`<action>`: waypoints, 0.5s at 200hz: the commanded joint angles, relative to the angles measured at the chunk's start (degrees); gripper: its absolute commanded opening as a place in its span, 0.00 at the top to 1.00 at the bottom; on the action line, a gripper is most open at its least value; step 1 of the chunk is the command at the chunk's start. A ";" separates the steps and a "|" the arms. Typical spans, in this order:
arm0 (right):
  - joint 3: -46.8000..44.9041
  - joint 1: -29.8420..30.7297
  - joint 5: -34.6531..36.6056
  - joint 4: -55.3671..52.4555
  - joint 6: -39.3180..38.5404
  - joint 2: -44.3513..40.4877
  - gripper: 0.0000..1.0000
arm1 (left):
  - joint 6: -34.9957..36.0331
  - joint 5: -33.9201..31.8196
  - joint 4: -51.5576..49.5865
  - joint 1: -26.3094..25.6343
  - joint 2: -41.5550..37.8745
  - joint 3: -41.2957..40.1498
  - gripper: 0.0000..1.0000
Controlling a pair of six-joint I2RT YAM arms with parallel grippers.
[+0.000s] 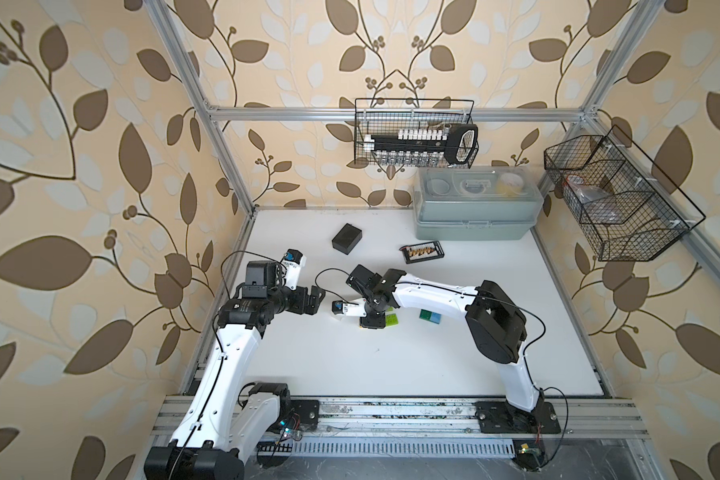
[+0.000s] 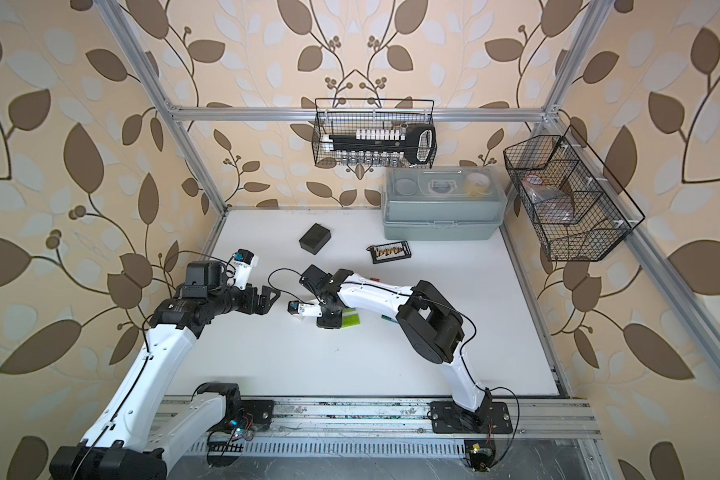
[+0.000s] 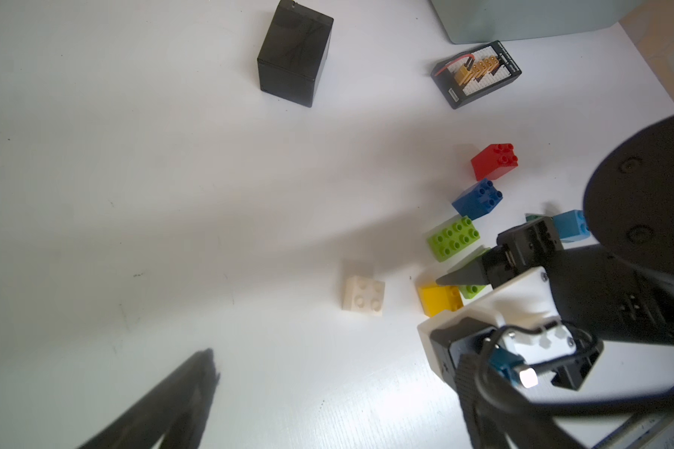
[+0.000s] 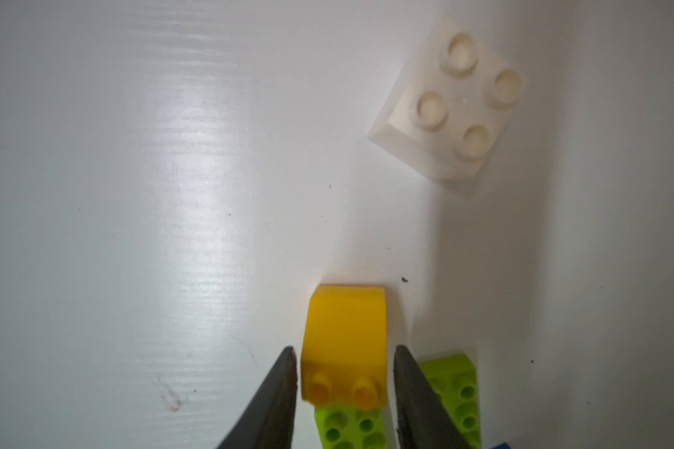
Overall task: Assemble a fork with lego
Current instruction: Adjust the lego brick at the center of the board.
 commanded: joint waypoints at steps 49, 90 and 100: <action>1.12 -0.20 -3.36 -1.62 3.47 1.18 0.50 | -1.06 -2.09 0.05 0.59 0.93 -0.04 0.01; 1.03 -0.91 -2.72 -1.44 6.26 1.38 0.50 | -1.01 -1.74 0.14 0.59 0.84 -0.20 0.01; 0.88 -1.01 -2.58 -1.15 7.17 1.38 0.47 | -0.97 -1.56 0.14 0.59 0.93 -0.17 0.01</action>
